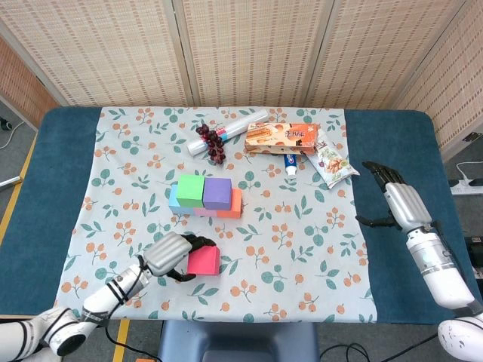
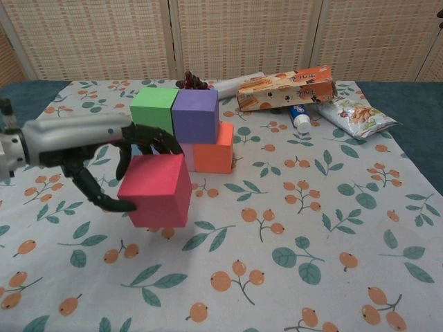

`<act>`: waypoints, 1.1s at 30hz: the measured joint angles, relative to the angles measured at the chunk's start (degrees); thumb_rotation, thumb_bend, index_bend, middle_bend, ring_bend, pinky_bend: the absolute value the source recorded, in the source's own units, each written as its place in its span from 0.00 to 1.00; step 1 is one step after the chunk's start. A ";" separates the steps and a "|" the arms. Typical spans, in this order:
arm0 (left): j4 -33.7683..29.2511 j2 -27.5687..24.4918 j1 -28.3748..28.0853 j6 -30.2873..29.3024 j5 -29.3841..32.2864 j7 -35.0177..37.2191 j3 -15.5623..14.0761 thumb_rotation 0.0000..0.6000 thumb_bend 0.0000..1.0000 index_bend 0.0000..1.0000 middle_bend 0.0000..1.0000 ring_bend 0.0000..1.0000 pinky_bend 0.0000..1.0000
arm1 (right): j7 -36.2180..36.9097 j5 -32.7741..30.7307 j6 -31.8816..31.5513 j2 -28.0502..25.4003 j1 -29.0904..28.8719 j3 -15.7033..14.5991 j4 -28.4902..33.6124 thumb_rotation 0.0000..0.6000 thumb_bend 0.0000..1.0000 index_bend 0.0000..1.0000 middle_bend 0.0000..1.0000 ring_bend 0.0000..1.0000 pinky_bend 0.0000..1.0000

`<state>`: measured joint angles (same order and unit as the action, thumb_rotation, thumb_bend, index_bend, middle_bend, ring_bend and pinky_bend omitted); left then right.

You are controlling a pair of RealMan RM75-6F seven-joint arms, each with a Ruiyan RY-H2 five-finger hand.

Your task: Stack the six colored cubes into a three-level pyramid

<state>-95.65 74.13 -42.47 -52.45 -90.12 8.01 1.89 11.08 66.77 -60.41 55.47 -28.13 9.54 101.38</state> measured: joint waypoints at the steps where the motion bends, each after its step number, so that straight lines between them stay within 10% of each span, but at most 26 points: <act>1: -0.74 -1.77 -0.37 -0.01 -0.07 1.08 0.55 1.00 0.28 0.38 0.47 0.43 0.51 | -0.02 0.05 -0.04 -0.11 0.16 0.06 0.16 1.00 0.07 0.00 0.04 0.00 0.00; 15: 0.29 -17.06 -9.66 8.13 4.30 21.85 10.33 1.00 0.28 0.38 0.45 0.40 0.45 | -0.25 -0.81 -1.42 -2.26 2.21 1.29 2.79 1.00 0.07 0.00 0.04 0.00 0.00; 33: 18.01 -8.66 -21.24 19.46 2.51 34.90 9.47 1.00 0.28 0.37 0.44 0.37 0.39 | -4.77 -4.62 -3.89 -4.51 4.06 2.97 7.64 1.00 0.07 0.00 0.04 0.00 0.00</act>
<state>-77.63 65.47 -63.72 -33.00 -87.61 42.91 11.36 6.31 62.15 -64.29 50.96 -24.08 12.51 109.01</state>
